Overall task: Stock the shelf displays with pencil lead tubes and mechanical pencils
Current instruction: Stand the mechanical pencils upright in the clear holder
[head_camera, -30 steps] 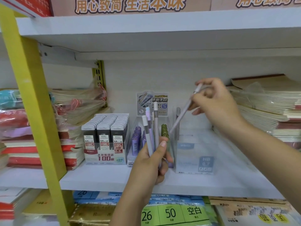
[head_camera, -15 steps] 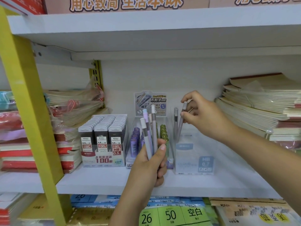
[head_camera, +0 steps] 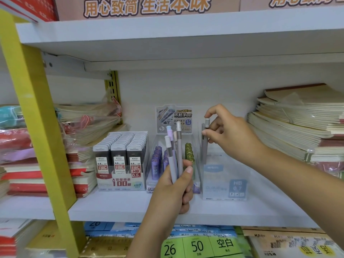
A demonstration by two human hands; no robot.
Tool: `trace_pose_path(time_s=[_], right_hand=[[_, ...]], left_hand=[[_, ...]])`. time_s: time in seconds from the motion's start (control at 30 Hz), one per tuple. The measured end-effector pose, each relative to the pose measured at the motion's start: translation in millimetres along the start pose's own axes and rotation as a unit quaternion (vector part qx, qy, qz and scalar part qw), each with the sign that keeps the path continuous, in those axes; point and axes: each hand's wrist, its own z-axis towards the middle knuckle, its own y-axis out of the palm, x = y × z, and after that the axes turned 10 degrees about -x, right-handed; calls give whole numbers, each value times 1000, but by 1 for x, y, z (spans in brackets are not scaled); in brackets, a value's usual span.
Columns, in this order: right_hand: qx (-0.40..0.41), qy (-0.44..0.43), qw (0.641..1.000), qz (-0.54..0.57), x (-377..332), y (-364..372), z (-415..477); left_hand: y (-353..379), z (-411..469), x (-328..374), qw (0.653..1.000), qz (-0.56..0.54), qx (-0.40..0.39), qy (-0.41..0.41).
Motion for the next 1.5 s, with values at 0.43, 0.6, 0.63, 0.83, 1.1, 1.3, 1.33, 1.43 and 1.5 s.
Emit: trace_pose_path(time_s=[0.43,0.6,0.63,0.83,1.1,1.3,1.33,1.43,1.5], right_hand=[[42,-4,998,-36,-18,-1,-9],[-43,49,958,280,-52,-2,-26],[-32,49,955,292,-55,-3,-28],[32,65,930,359,-54,-13,-33],[181,-35,973,136,-36,-25,-29],[35,-11,999,27,-19,-10,-21],[25,-9,999,21,-17,-8,-19],[11,0,999,30,-13,-6,-16],[12,7,999,45,-12,-6,-14]], left_hand=[[-3,-6,6,999,2,-45,12],[8,-8,9,996,55,-75,-2],[10,-9,10,995,62,-81,-6],[13,-12,15,994,73,-77,-3],[1,-17,5,998,56,-4,-4],[1,-11,7,997,72,3,6],[1,-10,7,997,73,6,8],[1,-10,7,997,77,10,9],[1,-10,7,997,77,9,8]])
